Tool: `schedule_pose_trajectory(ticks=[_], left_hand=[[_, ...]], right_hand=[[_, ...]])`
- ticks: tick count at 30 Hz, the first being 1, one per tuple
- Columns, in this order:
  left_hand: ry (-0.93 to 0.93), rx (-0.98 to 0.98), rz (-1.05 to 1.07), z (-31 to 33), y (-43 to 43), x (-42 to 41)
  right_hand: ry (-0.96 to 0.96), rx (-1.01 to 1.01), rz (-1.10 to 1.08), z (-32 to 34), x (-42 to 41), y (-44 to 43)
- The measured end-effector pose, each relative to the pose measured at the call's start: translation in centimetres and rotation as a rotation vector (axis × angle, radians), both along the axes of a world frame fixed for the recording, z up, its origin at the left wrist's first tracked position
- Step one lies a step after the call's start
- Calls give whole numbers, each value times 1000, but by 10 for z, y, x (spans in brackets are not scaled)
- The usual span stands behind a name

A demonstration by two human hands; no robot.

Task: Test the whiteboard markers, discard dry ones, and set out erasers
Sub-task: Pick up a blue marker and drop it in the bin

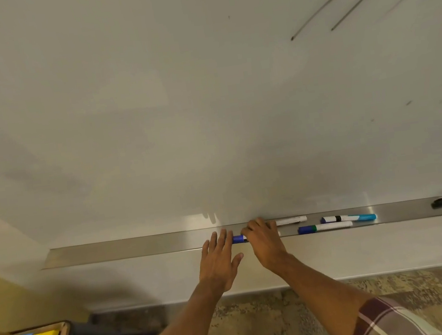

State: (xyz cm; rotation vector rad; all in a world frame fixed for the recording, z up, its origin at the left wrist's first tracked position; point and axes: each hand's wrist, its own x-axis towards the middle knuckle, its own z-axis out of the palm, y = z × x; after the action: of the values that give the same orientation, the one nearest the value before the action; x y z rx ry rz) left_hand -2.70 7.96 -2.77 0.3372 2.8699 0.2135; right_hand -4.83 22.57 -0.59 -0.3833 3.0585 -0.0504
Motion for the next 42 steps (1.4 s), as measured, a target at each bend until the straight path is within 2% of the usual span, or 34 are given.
schedule_pose_trajectory(ticks=[4, 9, 13, 16, 22, 26, 31, 36, 38, 42], left_hand=[[126, 141, 30, 10, -5, -1], [234, 122, 15, 27, -12, -1], [363, 170, -47, 36, -13, 1], [433, 222, -77, 44, -11, 2], [533, 149, -182, 63, -13, 1], [645, 130, -273, 75, -12, 3], [722, 136, -330, 91, -11, 8], [747, 145, -351, 101, -4, 9], [760, 137, -345, 104, 2, 12], [832, 153, -304, 103, 11, 16]], right_hand=[[52, -64, 27, 1, 5, 0], [75, -82, 75, 11, 13, 1], [207, -91, 148, 21, 16, 3], [142, -126, 202, 33, 15, 4], [-4, -227, 203, 61, 23, 10], [46, -161, 213, 77, 30, 16], [87, -171, 197, 90, 39, 23], [297, -134, 208, 95, 46, 40], [263, -134, 185, 102, 49, 48], [152, -401, 42, 112, 54, 58]])
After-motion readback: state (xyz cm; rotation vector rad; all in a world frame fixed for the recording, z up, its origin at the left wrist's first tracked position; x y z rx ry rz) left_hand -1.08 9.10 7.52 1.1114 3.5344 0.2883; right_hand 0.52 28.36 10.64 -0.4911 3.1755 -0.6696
